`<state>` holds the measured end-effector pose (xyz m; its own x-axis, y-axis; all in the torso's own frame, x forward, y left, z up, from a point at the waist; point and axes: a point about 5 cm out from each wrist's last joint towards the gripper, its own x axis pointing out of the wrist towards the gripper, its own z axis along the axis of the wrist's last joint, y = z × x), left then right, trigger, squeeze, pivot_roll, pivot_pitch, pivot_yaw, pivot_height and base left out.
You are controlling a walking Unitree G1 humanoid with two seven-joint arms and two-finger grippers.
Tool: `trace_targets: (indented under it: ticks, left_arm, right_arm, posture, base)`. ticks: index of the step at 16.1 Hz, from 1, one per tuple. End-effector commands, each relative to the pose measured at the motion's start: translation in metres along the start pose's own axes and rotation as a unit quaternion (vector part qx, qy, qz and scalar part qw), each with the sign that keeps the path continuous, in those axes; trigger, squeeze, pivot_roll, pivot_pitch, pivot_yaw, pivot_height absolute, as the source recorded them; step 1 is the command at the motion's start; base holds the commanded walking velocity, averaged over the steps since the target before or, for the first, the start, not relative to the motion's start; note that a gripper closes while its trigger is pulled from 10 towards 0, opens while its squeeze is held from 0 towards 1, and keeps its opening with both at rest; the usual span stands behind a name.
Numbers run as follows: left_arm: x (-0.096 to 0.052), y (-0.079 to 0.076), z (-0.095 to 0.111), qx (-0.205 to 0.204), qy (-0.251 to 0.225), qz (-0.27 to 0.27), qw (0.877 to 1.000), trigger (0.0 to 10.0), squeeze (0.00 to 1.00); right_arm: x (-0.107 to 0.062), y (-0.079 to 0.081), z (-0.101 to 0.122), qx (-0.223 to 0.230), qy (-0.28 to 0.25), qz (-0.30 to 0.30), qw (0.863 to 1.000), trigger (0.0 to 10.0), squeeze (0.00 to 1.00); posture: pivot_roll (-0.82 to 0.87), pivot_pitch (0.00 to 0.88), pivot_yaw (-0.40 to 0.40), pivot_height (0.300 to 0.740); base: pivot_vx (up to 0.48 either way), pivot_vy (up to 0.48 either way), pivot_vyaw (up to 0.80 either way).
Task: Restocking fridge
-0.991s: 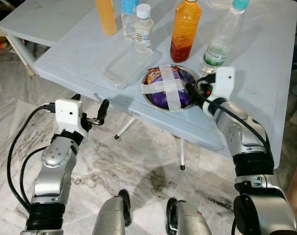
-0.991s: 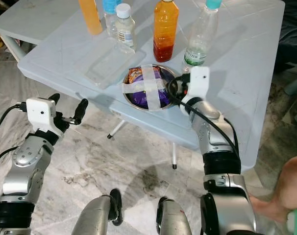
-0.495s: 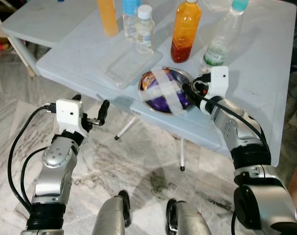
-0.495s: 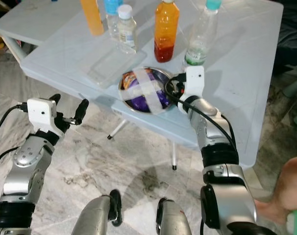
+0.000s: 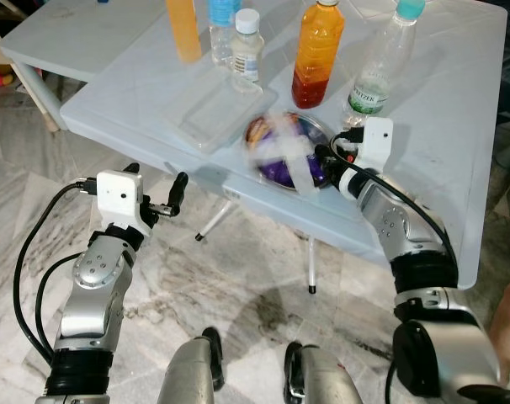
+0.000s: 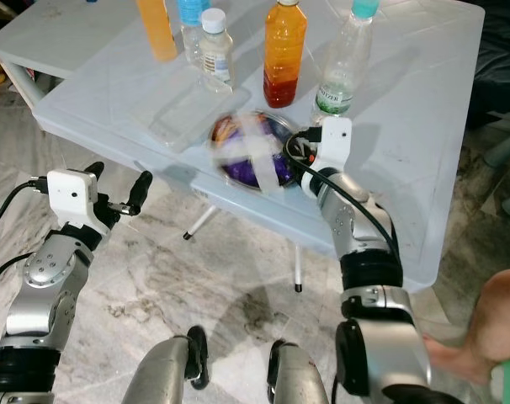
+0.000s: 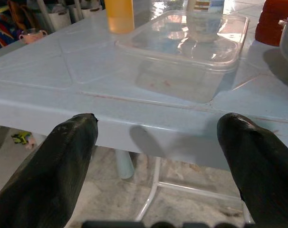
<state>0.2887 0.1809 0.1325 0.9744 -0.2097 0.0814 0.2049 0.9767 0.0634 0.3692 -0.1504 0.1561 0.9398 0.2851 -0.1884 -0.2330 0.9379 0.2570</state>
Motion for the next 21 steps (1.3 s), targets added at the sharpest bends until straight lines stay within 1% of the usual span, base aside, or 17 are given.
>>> trace_targets:
  ticks: [1, 2, 4, 5, 7, 8, 10, 11, 12, 13, 14, 15, 16, 19, 20, 21]
  left_arm:
    - [-0.003, 0.001, -0.003, 0.003, 0.006, 0.003, 1.000, 10.0, 0.00]
    - [-0.004, 0.001, -0.003, 0.002, 0.006, 0.005, 1.000, 10.0, 0.00]
    - [-0.005, 0.001, -0.003, 0.001, 0.006, 0.007, 1.000, 10.0, 0.00]
    - [-0.005, 0.001, -0.004, 0.000, 0.006, 0.009, 1.000, 10.0, 0.00]
    - [-0.006, 0.001, -0.006, -0.001, 0.008, 0.011, 1.000, 10.0, 0.00]
    - [-0.005, 0.001, -0.007, -0.003, 0.009, 0.015, 1.000, 10.0, 0.00]
    - [-0.004, 0.000, -0.010, -0.007, 0.014, 0.020, 1.000, 10.0, 0.00]
    - [-0.003, -0.001, -0.009, -0.008, 0.012, 0.019, 1.000, 10.0, 0.00]
    - [-0.002, -0.002, -0.009, -0.009, 0.010, 0.018, 1.000, 10.0, 0.00]
    - [0.000, -0.003, -0.009, -0.011, 0.009, 0.018, 1.000, 10.0, 0.00]
    - [0.000, -0.003, -0.009, -0.011, 0.009, 0.018, 1.000, 10.0, 0.00]
    - [0.001, -0.004, -0.010, -0.013, 0.009, 0.017, 1.000, 10.0, 0.00]
    - [0.002, -0.004, -0.010, -0.013, 0.010, 0.016, 1.000, 10.0, 0.00]
    - [0.003, -0.004, -0.011, -0.015, 0.010, 0.017, 1.000, 10.0, 0.00]
    - [0.003, -0.004, -0.011, -0.016, 0.010, 0.018, 1.000, 10.0, 0.00]
    - [0.003, -0.005, -0.012, -0.017, 0.011, 0.019, 1.000, 10.0, 0.00]
  right_arm:
    - [-0.003, -0.004, -0.024, 0.024, 0.049, -0.015, 0.998, 0.0, 0.00]
    - [-0.005, -0.001, -0.022, 0.045, 0.043, -0.022, 0.998, 0.0, 0.00]
    - [-0.010, 0.008, -0.017, 0.072, 0.025, -0.030, 0.997, 0.0, 0.00]
    - [-0.013, 0.014, -0.015, 0.081, 0.016, -0.030, 0.996, 0.0, 0.00]
    - [-0.017, 0.020, -0.013, 0.090, 0.004, -0.040, 0.995, 0.0, 0.00]
    - [-0.023, 0.025, -0.010, 0.093, -0.014, -0.046, 0.994, 0.0, 0.00]
    - [-0.029, 0.030, -0.007, 0.078, -0.032, -0.050, 0.995, 0.0, 0.00]
    - [-0.035, 0.031, -0.004, 0.067, -0.047, -0.068, 0.994, 0.0, 0.00]
    - [-0.040, 0.031, -0.003, 0.049, -0.051, -0.082, 0.994, 0.0, 0.00]
    - [-0.045, 0.027, -0.001, 0.023, -0.068, -0.111, 0.991, 0.0, 0.00]
    - [-0.047, 0.023, -0.002, 0.019, -0.070, -0.130, 0.989, 0.0, 0.00]
    - [-0.050, 0.013, -0.002, 0.011, -0.078, -0.162, 0.984, 0.9, 0.00]
    - [-0.051, 0.010, -0.001, 0.015, -0.083, -0.170, 0.982, 0.0, 0.00]
    - [-0.054, -0.001, 0.002, 0.001, -0.090, -0.203, 0.975, 0.0, 0.00]
    - [-0.054, -0.002, 0.000, -0.006, -0.084, -0.207, 0.975, 1.6, 0.00]
    - [-0.053, -0.003, -0.004, -0.009, -0.077, -0.209, 0.975, 9.5, 0.00]
  posture:
    - [0.05, 0.229, 0.027, 0.740]
    - [0.05, 0.229, 0.021, 0.740]
    - [0.04, 0.228, 0.014, 0.740]
    - [0.04, 0.226, 0.012, 0.740]
    - [0.03, 0.222, 0.009, 0.740]
    - [0.03, 0.218, 0.008, 0.740]
    - [0.02, 0.207, 0.006, 0.740]
    - [0.02, 0.199, 0.005, 0.740]
    - [0.01, 0.196, 0.004, 0.740]
    - [0.01, 0.193, 0.005, 0.740]
    - [0.01, 0.193, 0.006, 0.740]
    - [0.00, 0.192, 0.008, 0.740]
    - [0.00, 0.191, 0.008, 0.740]
    - [0.00, 0.187, 0.006, 0.740]
    - [0.00, 0.186, 0.004, 0.740]
    - [0.00, 0.185, 0.002, 0.740]
  base:
    - [0.000, 0.000, 0.00]
    - [0.000, 0.000, 0.00]
    - [0.000, 0.000, 0.00]
    - [0.000, 0.000, 0.00]
    - [0.000, 0.000, 0.00]
    - [0.000, 0.000, 0.00]
    - [0.000, 0.000, 0.00]
    - [0.000, 0.000, 0.00]
    - [0.000, 0.000, 0.00]
    - [0.000, 0.000, 0.00]
    - [0.000, 0.000, 0.00]
    - [0.000, 0.000, 0.00]
    - [0.000, 0.000, 0.00]
    - [0.000, 0.000, 0.00]
    - [0.000, 0.000, 0.00]
    - [0.000, 0.000, 0.00]
